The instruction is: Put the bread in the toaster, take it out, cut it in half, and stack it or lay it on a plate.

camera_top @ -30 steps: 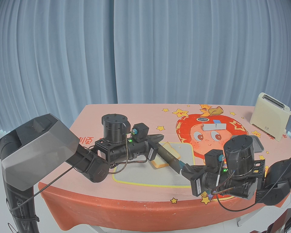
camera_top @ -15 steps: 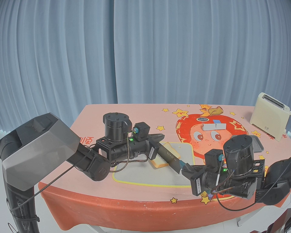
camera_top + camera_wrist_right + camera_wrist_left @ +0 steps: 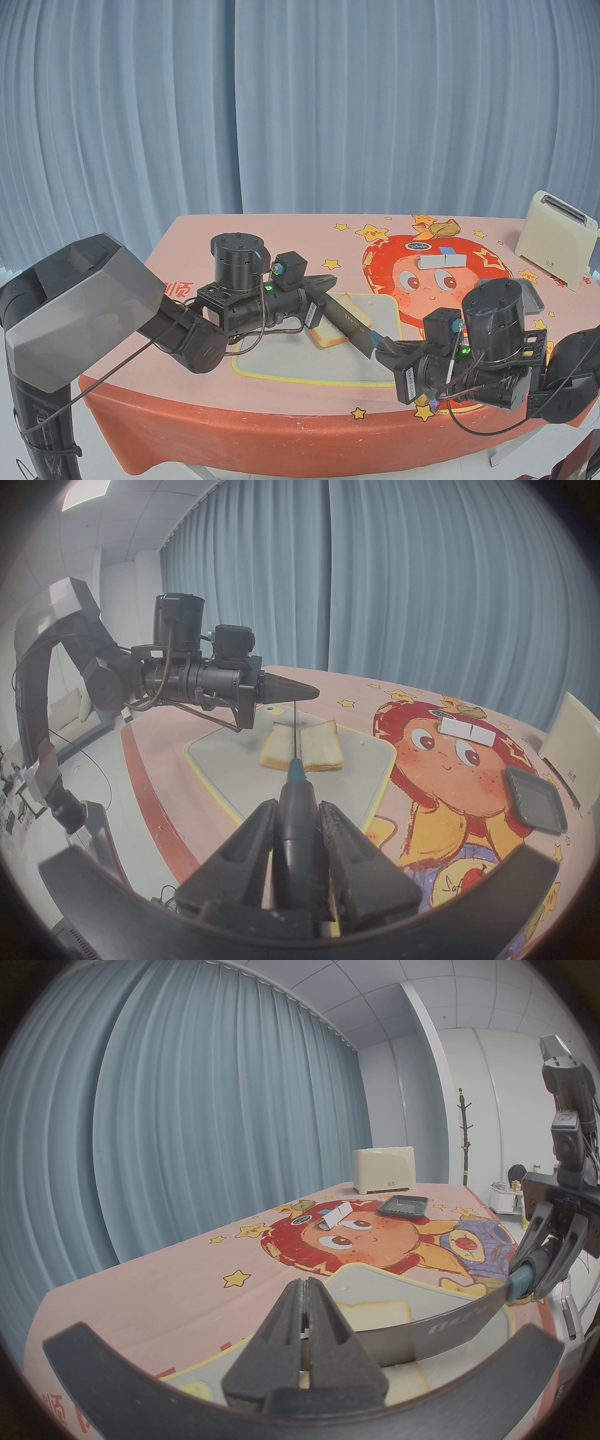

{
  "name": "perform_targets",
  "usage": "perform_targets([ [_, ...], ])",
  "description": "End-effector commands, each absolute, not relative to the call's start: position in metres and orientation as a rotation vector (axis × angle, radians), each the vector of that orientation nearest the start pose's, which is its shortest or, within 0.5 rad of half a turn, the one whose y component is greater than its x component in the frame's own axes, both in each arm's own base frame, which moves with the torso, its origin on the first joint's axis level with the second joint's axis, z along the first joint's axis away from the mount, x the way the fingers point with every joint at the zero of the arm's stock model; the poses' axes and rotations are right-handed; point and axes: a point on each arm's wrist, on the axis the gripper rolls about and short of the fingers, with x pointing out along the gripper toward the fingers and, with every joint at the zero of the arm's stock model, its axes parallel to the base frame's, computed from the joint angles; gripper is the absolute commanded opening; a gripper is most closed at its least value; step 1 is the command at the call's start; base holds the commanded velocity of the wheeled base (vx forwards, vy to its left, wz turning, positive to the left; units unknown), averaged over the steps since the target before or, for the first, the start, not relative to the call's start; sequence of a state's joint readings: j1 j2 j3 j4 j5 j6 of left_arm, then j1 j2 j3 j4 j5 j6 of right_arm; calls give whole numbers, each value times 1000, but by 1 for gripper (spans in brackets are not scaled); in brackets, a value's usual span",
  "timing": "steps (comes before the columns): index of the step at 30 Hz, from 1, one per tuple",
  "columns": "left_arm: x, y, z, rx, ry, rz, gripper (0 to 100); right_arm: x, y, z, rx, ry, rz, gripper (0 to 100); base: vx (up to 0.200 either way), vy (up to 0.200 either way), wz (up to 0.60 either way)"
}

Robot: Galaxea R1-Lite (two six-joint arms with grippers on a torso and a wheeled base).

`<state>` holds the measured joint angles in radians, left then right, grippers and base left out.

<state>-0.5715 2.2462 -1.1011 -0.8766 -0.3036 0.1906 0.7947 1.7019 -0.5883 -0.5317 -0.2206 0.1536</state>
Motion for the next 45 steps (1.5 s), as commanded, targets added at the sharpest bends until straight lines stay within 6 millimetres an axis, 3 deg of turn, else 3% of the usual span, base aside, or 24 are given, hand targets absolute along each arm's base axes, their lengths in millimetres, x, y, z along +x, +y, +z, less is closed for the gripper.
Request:
perform_targets([
  [1,354,-237,94,209,153,-898,0,192,189,115,-147,566,516,0,0,0,0],
  [7,352,-236,105,205,126,-895,0,193,190,119,-138,552,515,0,0,0,0],
  [13,353,-234,104,206,132,-891,0,195,190,123,-121,525,511,0,0,0,0],
  [18,352,-233,96,209,155,-892,0,196,192,125,-106,496,514,0,0,0,0],
  [22,354,-236,78,213,193,-896,0,196,191,123,-112,505,512,0,0,0,0],
  [33,352,-234,69,218,220,-898,0,195,190,116,-130,535,507,0,0,0,0],
  [44,352,-236,82,212,181,-898,0,197,192,114,-129,532,509,0,0,0,0],
  [45,352,-235,90,210,161,-897,0,197,192,114,-125,530,507,0,0,0,0],
])
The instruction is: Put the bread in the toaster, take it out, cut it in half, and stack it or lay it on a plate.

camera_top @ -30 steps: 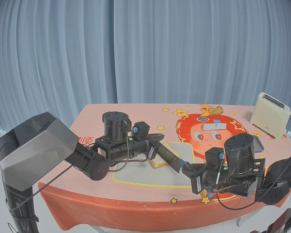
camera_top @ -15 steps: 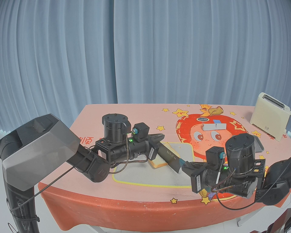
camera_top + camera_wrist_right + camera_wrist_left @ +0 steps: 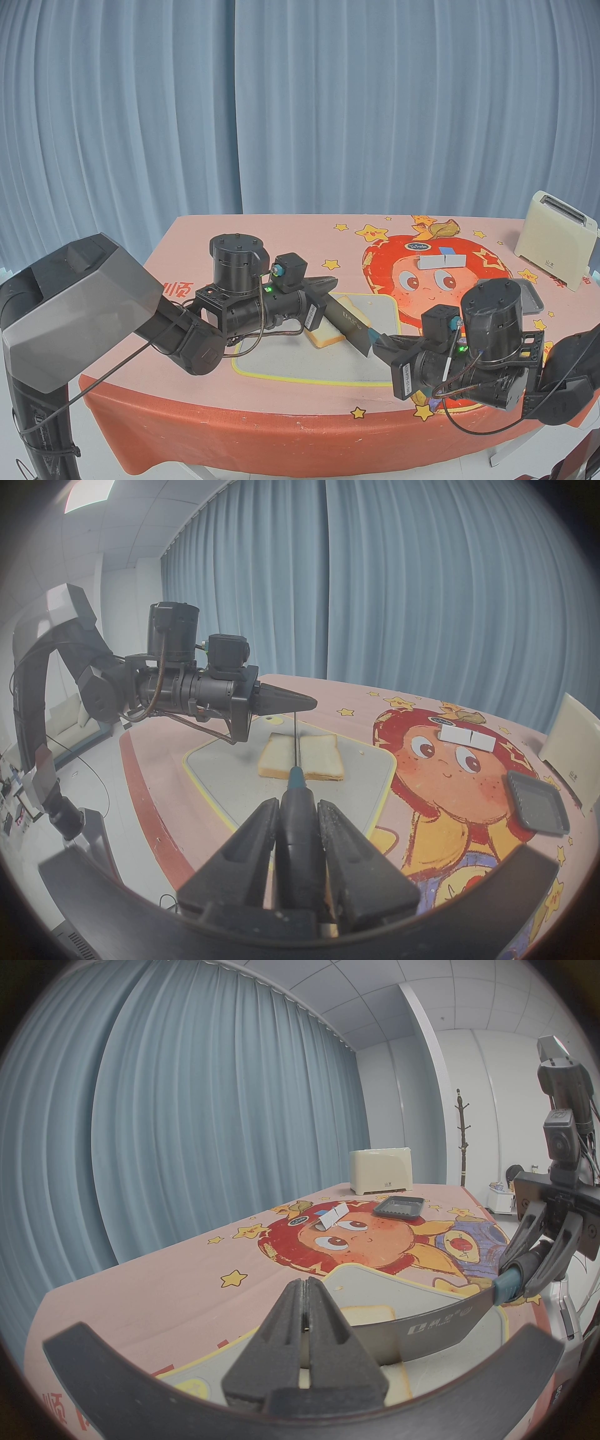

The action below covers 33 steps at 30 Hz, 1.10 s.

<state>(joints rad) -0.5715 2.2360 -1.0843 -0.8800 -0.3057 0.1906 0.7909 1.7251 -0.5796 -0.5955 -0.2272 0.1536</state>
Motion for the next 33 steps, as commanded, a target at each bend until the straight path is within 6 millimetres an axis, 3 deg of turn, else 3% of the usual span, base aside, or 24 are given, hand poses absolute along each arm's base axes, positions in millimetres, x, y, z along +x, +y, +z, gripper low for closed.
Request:
perform_targets([
  [1,352,-235,95,208,147,-896,0,197,192,115,-124,528,508,0,0,0,0],
  [17,344,-231,114,203,106,-895,0,195,190,124,-106,496,514,0,0,0,0],
  [26,330,-219,140,195,63,-886,0,192,192,122,-113,505,529,0,0,0,0],
  [33,323,-215,136,200,85,-886,0,191,193,124,-110,497,536,0,0,0,0],
])
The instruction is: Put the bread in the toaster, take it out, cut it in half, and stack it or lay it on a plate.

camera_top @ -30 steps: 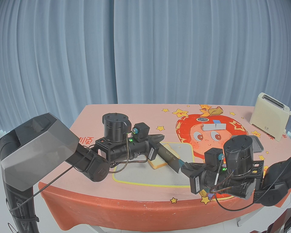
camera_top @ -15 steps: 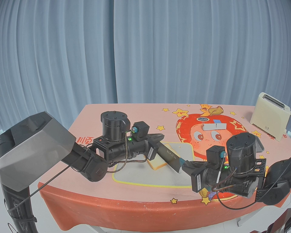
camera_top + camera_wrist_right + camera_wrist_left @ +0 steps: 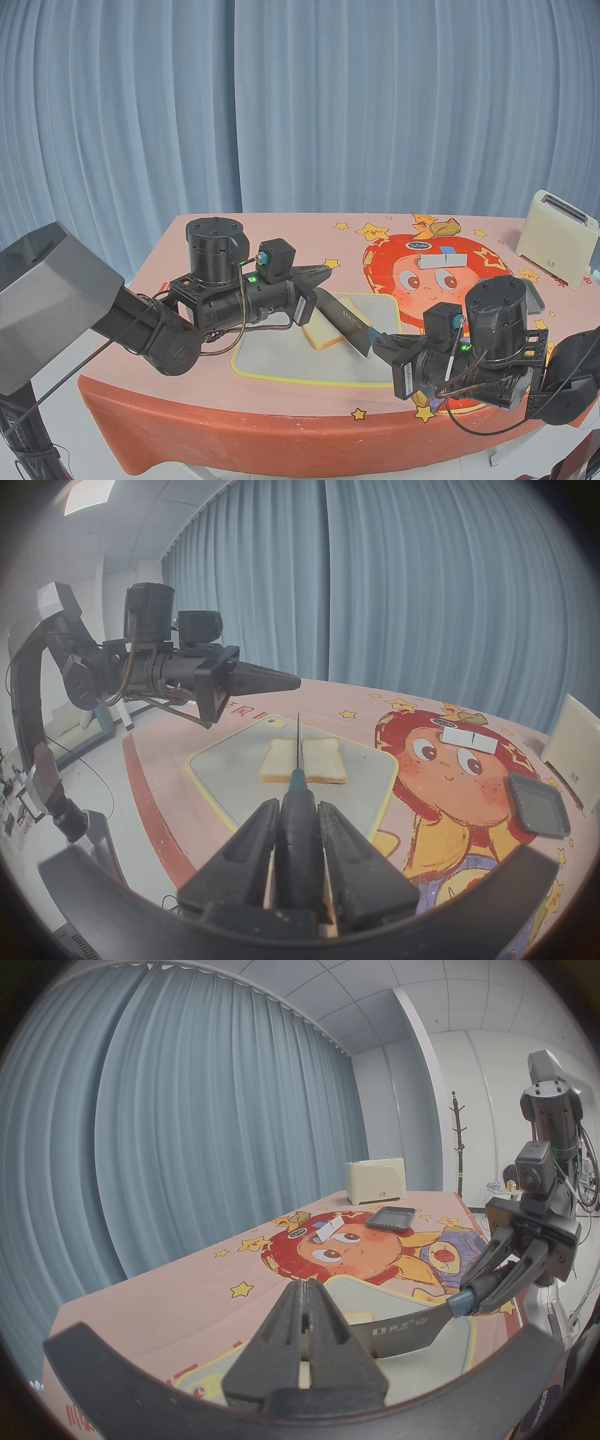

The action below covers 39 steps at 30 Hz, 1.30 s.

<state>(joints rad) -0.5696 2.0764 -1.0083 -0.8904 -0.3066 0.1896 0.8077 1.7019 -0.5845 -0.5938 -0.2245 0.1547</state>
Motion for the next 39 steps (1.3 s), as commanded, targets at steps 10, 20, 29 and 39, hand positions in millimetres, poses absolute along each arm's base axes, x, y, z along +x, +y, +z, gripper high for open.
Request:
perform_targets([
  [10,320,-214,140,199,74,-885,0,190,195,125,-108,491,541,0,0,0,0],
  [20,314,-207,146,198,71,-863,0,196,192,130,-73,434,524,0,0,0,0],
  [29,302,-198,155,199,65,-838,0,195,188,133,-69,425,519,0,0,0,0],
  [39,275,-178,163,197,76,-796,0,193,186,134,-68,419,519,0,0,0,0],
])
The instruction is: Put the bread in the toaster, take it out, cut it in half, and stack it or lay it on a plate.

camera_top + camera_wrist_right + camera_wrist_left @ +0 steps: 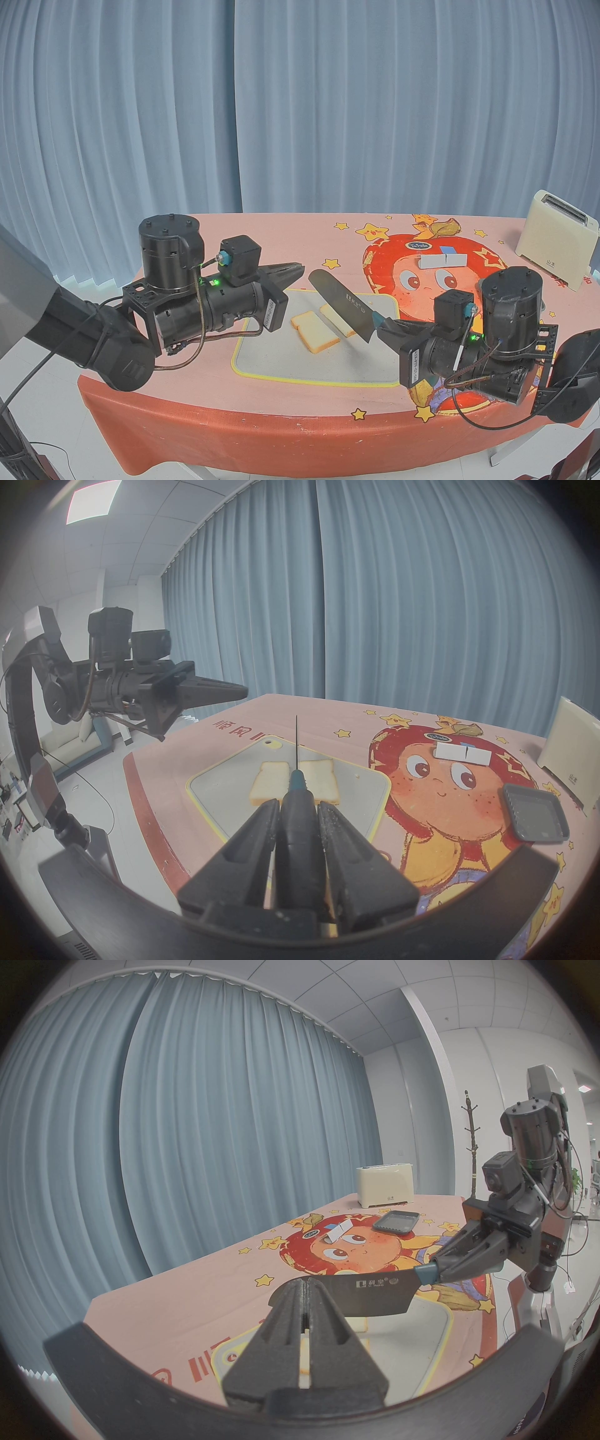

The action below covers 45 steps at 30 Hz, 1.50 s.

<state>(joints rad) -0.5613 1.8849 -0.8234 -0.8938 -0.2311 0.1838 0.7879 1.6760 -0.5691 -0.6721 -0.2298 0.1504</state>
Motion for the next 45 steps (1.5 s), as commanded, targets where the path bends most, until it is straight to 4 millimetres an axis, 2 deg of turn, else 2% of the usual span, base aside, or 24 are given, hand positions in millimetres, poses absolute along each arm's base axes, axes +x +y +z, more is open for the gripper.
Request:
perform_targets([
  [1,275,-178,163,197,76,-796,0,193,186,134,-68,419,519,0,0,0,0],
  [9,263,-155,163,190,51,-726,0,195,182,133,-64,427,506,0,0,0,0],
  [12,245,-131,161,190,69,-684,0,193,180,135,-58,417,513,0,0,0,0],
  [18,208,-105,164,184,69,-656,0,192,179,137,-55,410,517,0,0,0,0],
  [19,208,-105,164,184,69,-656,0,192,179,137,-55,410,517,0,0,0,0],
  [20,192,-94,164,172,67,-641,0,192,179,136,-58,413,517,0,0,0,0],
  [29,144,-59,154,134,74,-527,0,192,179,138,-56,407,517,0,0,0,0],
  [38,109,-32,133,110,100,-414,0,195,175,142,-46,390,504,0,0,0,0],
  [40,103,-21,139,109,55,-323,0,193,174,145,-40,383,506,0,0,0,0],
  [45,94,-10,142,127,29,-220,0,193,173,148,-35,371,506,0,0,0,0],
])
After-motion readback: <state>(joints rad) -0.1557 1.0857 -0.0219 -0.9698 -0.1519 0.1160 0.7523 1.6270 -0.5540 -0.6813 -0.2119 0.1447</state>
